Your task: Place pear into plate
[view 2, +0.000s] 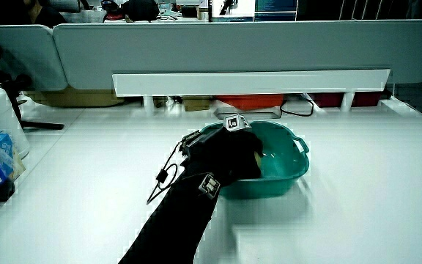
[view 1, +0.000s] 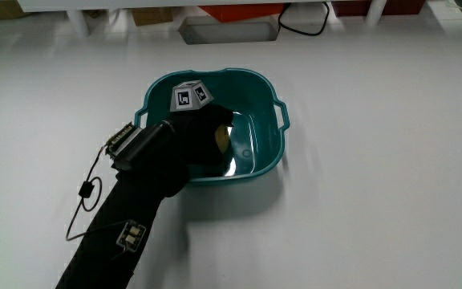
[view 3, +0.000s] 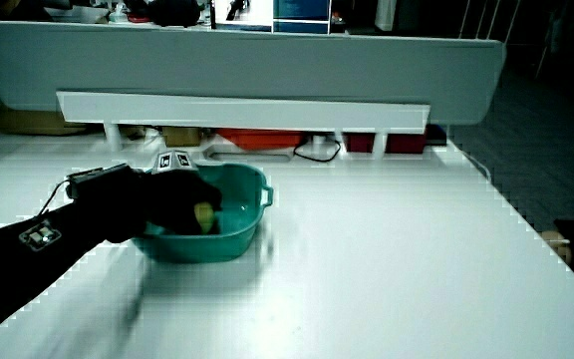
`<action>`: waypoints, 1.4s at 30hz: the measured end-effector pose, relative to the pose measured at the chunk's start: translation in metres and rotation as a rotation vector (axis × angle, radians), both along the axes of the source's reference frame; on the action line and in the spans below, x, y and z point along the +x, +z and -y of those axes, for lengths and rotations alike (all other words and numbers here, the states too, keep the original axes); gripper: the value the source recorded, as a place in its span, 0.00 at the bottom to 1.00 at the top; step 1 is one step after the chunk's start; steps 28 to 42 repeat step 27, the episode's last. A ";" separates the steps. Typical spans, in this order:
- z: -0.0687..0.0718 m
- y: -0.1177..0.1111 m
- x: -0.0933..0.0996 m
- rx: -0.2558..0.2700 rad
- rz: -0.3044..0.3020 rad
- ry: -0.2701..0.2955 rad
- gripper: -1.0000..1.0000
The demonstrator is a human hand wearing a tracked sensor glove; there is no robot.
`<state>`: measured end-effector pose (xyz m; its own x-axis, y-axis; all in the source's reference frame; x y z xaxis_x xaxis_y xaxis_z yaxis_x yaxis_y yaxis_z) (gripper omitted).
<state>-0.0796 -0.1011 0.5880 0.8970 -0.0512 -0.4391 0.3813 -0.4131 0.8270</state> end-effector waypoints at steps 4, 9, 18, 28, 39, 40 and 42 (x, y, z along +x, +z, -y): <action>-0.001 0.004 0.000 -0.016 0.011 0.015 0.40; -0.002 0.000 0.000 -0.033 0.037 0.021 0.29; 0.000 0.002 -0.001 -0.037 0.027 0.036 0.10; 0.009 -0.001 -0.017 0.004 0.007 0.008 0.00; 0.009 -0.001 -0.017 0.004 0.007 0.008 0.00; 0.009 -0.001 -0.017 0.004 0.007 0.008 0.00; 0.009 -0.001 -0.017 0.004 0.007 0.008 0.00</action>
